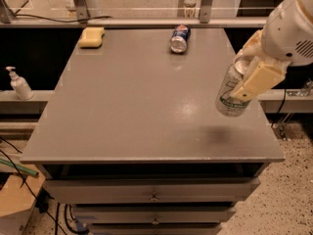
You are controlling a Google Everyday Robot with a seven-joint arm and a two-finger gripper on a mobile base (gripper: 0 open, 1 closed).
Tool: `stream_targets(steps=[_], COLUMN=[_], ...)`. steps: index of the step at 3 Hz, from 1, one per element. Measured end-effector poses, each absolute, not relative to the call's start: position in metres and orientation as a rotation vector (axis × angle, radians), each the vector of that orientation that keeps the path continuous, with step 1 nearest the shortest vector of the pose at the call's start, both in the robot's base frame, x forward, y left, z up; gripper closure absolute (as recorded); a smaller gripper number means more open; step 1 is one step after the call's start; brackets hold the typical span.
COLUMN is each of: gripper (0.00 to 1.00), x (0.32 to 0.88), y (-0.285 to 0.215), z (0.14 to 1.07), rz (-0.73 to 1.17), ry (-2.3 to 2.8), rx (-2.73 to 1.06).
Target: Move 7up can near sponge
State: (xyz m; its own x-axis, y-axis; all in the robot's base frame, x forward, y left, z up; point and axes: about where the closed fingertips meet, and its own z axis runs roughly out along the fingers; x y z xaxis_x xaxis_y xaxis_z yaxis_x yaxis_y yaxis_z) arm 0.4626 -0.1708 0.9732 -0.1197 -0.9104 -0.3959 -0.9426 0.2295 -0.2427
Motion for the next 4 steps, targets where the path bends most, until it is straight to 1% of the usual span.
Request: stream_targets(steps=[1, 4], gripper=[1.0, 1.0], x=[0.475, 0.59], y=[-0.163, -0.082], z=[0.968, 0.977], rz=[0.112, 0.23], ry=[2.054, 1.933], rx=[-1.671, -1.559])
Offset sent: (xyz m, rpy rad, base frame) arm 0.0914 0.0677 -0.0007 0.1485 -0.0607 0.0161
